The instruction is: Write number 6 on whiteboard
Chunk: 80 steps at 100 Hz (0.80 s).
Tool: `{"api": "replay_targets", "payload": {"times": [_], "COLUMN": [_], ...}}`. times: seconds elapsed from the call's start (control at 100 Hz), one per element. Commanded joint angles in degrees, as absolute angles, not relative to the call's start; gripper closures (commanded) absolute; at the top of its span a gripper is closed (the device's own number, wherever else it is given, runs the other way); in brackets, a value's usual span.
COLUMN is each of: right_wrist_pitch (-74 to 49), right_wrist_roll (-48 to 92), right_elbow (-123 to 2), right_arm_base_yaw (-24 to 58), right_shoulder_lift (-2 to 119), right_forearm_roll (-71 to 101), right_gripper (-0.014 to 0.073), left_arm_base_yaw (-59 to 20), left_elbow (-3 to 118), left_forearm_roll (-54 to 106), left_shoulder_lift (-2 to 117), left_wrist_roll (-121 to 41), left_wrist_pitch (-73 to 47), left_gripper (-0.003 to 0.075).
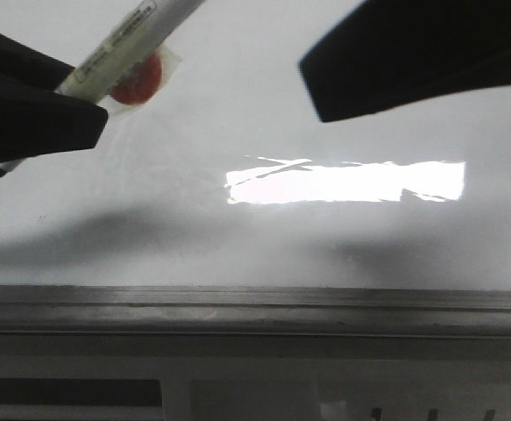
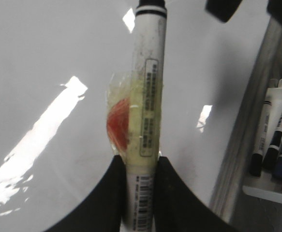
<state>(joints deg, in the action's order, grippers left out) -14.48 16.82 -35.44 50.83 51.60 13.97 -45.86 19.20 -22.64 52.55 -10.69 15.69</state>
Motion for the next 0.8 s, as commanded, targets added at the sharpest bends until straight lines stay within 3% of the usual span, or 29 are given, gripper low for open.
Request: {"api": "replay_targets", "payload": {"times": [0.0,0.36,0.79], "right_wrist_pitch": [-9.13,-6.19,-4.35], "right_wrist_roll": [17.62,17.62,17.62], "right_elbow": [-39.39,-41.62,-41.62], "right_arm_base_yaw": [52.52,54.31,57.1], "right_shoulder_lift": [53.43,56.38,57.2], "right_forearm_roll": [14.24,18.85,19.43], "right_gripper": [0.0197,0.0211,0.0502], "left_arm_base_yaw": [-48.15,-52.89,-52.89], "left_elbow": [21.08,21.08,21.08], "left_forearm_roll": [-22.71,-22.71,-22.71], "left_shoulder_lift": [51.86,52.11,55.21], "left_wrist_roll": [-10.45,-10.45,-10.45], "left_wrist_pitch": [20.52,20.76,24.56], "left_gripper": [0.0741,0.0741,0.0741]}}
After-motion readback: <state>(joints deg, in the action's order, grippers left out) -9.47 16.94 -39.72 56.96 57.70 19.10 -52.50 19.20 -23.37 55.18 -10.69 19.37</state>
